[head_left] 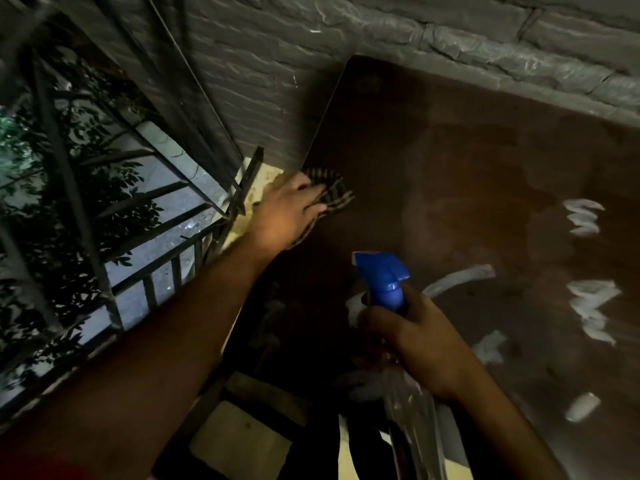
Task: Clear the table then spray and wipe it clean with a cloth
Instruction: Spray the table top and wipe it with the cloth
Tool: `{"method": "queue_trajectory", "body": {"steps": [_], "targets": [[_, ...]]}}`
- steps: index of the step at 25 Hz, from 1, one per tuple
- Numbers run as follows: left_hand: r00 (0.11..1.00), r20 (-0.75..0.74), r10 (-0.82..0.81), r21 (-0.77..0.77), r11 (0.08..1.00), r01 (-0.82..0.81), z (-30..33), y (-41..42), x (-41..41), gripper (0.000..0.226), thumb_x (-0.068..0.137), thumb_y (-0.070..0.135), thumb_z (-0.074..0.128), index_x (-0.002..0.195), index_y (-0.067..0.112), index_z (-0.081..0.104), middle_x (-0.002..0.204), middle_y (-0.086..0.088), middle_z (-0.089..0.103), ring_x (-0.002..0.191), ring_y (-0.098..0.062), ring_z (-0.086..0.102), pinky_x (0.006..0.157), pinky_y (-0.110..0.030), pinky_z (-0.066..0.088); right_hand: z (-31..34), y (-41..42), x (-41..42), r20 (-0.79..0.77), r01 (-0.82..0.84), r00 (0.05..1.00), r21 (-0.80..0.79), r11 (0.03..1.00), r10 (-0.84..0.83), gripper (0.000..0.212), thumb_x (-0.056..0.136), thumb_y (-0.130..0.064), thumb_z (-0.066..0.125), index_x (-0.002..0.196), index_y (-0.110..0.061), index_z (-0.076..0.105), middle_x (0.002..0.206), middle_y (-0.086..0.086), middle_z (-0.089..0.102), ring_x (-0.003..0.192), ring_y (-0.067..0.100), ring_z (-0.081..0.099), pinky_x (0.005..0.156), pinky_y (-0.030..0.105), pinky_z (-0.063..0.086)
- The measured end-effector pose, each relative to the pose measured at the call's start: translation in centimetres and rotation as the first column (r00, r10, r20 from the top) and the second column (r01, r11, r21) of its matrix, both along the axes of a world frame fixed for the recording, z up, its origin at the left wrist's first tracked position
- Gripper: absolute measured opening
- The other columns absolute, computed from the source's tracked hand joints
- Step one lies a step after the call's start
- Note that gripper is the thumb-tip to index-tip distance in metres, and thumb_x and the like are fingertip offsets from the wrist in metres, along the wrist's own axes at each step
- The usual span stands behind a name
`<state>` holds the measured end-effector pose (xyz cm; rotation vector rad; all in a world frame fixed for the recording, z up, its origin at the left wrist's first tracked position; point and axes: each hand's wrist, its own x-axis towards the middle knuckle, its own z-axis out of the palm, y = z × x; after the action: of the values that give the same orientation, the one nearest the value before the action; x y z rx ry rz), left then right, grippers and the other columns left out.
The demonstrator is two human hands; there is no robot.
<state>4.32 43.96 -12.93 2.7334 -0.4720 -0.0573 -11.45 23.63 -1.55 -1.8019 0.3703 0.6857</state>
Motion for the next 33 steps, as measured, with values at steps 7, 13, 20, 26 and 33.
{"method": "queue_trajectory", "body": {"steps": [7, 13, 20, 26, 33], "targets": [[0.976, 0.071, -0.204, -0.080, 0.975, 0.209, -0.6, 3.5, -9.5, 0.041, 0.088, 0.040, 0.049, 0.115, 0.014, 0.066, 0.100, -0.010, 0.062, 0.088, -0.027, 0.056, 0.074, -0.038, 0.047, 0.5, -0.4, -1.8, -0.090, -0.138, 0.986, 0.016, 0.990, 0.139, 0.008, 0.081, -0.028, 0.069, 0.083, -0.023, 0.064, 0.056, -0.004, 0.066, 0.052, 0.009, 0.063, 0.056, 0.033, 0.051], [0.999, -0.015, -0.029, -0.064, 0.998, 0.028, -0.6, 2.3, -3.6, 0.049, 0.086, 0.043, 0.052, 0.121, 0.013, 0.065, 0.106, -0.011, 0.061, 0.098, -0.029, 0.056, 0.085, -0.037, 0.044, -0.2, 1.4, -3.5, -0.097, -0.435, 0.898, -0.052, 0.899, 0.429, 0.033, 0.067, -0.053, 0.064, 0.085, -0.026, 0.064, 0.074, -0.004, 0.068, 0.066, 0.006, 0.063, 0.070, 0.031, 0.053], [0.999, 0.014, -0.033, -0.019, 0.999, 0.034, 0.0, 0.0, -15.2, 0.044, 0.089, 0.044, 0.045, 0.122, 0.021, 0.062, 0.100, -0.004, 0.058, 0.088, -0.024, 0.052, 0.073, -0.038, 0.044, 0.6, -2.2, -3.9, -0.097, -0.349, 0.935, -0.070, 0.935, 0.341, 0.033, 0.062, -0.054, 0.071, 0.083, -0.030, 0.065, 0.064, -0.014, 0.068, 0.060, 0.001, 0.061, 0.063, 0.024, 0.046], [0.953, 0.067, 0.296, 0.001, 0.955, -0.296, -0.1, 4.9, -16.4, 0.045, 0.091, 0.042, 0.045, 0.123, 0.016, 0.063, 0.100, -0.007, 0.057, 0.093, -0.028, 0.053, 0.079, -0.047, 0.047, 0.9, -3.3, -5.1, -0.085, -0.356, 0.931, 0.011, 0.934, 0.356, 0.041, 0.057, -0.054, 0.064, 0.088, -0.026, 0.067, 0.073, -0.004, 0.073, 0.068, 0.014, 0.069, 0.074, 0.044, 0.057], [0.990, 0.053, 0.132, -0.009, 0.991, -0.132, 0.2, 3.3, -22.9, 0.041, 0.092, 0.040, 0.046, 0.124, 0.020, 0.061, 0.105, -0.005, 0.057, 0.097, -0.020, 0.046, 0.078, -0.038, 0.044, 0.8, -2.8, -5.6, -0.048, -0.358, 0.932, 0.050, 0.933, 0.360, 0.038, 0.063, -0.055, 0.064, 0.090, -0.029, 0.066, 0.073, 0.001, 0.072, 0.069, 0.021, 0.068, 0.078, 0.053, 0.056]]}}
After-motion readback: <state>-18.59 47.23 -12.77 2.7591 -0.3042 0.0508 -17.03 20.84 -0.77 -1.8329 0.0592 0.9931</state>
